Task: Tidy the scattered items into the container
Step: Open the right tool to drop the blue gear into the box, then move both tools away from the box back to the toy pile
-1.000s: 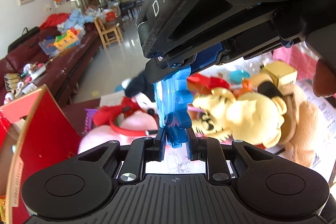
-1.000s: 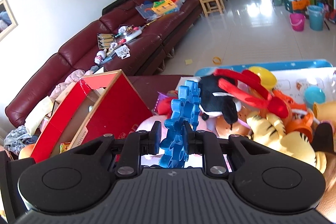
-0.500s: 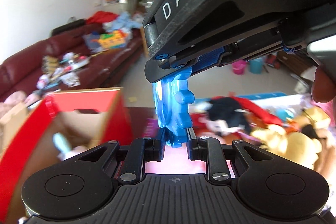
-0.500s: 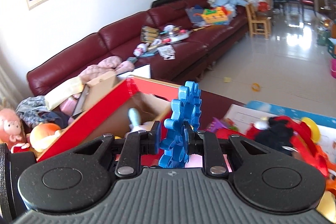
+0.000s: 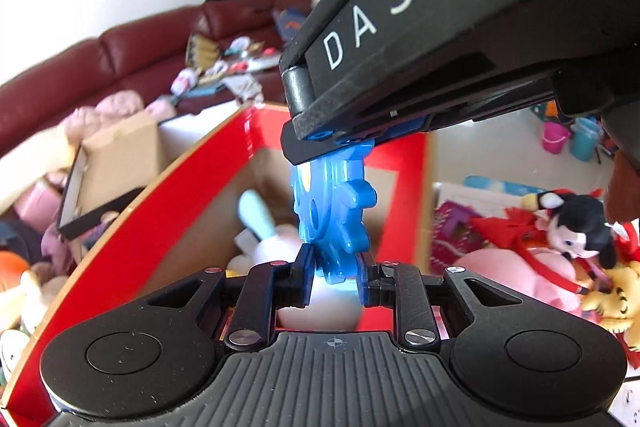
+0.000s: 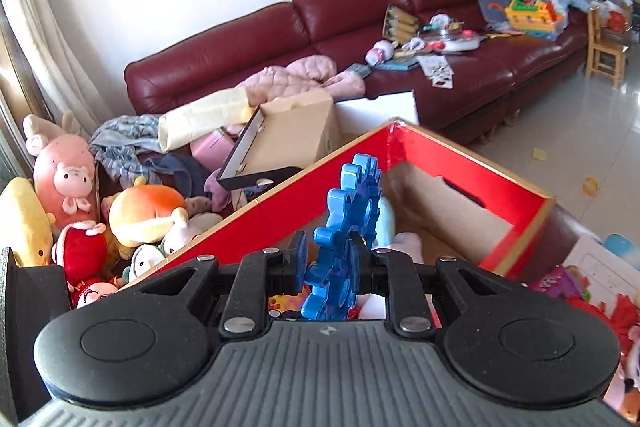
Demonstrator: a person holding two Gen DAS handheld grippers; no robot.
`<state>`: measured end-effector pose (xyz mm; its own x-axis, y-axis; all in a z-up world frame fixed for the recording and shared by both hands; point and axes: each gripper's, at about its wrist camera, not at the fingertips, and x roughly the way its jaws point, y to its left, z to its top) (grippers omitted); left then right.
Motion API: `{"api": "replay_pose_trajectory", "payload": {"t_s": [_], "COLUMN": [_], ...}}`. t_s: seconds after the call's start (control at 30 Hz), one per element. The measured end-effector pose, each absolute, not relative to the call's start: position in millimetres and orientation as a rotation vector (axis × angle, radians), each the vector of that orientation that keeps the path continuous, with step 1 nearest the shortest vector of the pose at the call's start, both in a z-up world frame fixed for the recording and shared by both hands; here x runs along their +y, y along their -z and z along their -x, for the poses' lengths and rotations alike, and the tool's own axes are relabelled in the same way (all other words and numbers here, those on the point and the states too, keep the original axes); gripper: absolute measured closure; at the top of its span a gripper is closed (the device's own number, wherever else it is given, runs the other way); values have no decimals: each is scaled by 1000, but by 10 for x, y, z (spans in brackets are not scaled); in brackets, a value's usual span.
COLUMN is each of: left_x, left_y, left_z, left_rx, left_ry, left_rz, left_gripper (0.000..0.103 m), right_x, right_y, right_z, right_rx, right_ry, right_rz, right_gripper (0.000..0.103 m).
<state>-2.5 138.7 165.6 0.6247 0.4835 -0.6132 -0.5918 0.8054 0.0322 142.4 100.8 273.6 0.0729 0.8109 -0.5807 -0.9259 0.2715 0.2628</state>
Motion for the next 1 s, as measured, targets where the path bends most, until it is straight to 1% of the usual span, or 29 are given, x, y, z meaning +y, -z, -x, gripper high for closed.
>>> {"api": "replay_pose_trajectory", "payload": {"t_s": [0.17,0.43,0.47,0.5,0.53,0.57,0.6,0.63,0.67,0.73,1.0], "left_x": [1665,1898,1929,1962,1996,2018,2024,2019,2013,2020,2059], "left_y": [-1578,-1461,-1442,-1419,-1392,-1368,-1354,-1348,-1346,-1344,-1363], "left_z": [31,49,41,40,30,34,52,83,116,160,245], "left_rx": [677,702,709,718,732,746,748,741,732,728,743], "left_ry": [-636,-660,-660,-662,-667,-685,-698,-707,-715,-724,-739], "left_rz": [227,264,271,280,291,299,301,302,306,325,373], "left_gripper": [84,84,85,77,59,40,30,15,8,6,5], "right_x": [1284,1589,1621,1668,1683,1698,1686,1661,1635,1605,1494], "right_y": [-2655,-2549,-2536,-2525,-2522,-2528,-2543,-2566,-2588,-2600,-2532], "right_z": [-1497,-1594,-1599,-1600,-1597,-1607,-1611,-1609,-1609,-1625,-1684], "right_rx": [777,854,858,863,865,867,859,833,805,802,865], "right_ry": [-1311,-1304,-1308,-1317,-1319,-1313,-1301,-1293,-1294,-1302,-1267], "right_rz": [222,241,246,254,257,249,237,224,217,218,178], "right_gripper": [80,80,78,76,72,47,19,14,15,15,14]}}
